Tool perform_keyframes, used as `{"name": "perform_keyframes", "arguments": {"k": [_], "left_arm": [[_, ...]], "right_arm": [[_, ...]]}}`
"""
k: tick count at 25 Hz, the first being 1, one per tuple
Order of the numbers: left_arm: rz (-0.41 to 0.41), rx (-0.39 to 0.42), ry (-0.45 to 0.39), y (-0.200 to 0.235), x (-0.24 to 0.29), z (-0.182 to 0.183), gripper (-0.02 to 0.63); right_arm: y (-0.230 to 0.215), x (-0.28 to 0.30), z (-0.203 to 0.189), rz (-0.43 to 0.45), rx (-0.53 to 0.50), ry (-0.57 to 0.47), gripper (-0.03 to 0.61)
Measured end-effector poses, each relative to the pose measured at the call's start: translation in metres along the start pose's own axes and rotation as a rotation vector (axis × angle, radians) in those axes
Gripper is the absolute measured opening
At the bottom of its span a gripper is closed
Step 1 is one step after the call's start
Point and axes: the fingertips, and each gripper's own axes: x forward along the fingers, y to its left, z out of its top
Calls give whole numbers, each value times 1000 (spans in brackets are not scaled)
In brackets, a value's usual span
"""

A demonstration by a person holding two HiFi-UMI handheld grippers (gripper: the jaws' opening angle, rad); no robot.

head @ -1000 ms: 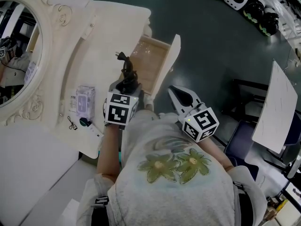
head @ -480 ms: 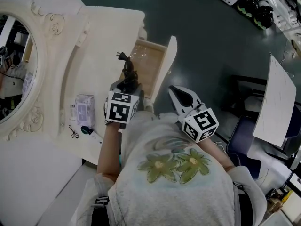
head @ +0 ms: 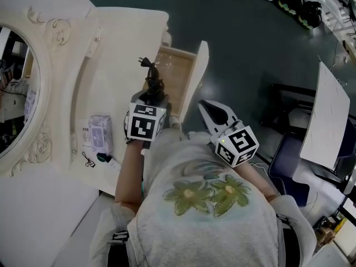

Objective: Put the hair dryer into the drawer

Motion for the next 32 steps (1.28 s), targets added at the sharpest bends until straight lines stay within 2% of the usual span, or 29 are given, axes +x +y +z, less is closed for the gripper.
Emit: {"name": "perform_keyframes", "arguments": {"k": [32], "left_arm": [[-71, 5, 130, 12, 61, 2, 209]], "right_arm": [[-24, 35, 12, -39, 52, 2, 25]]}}
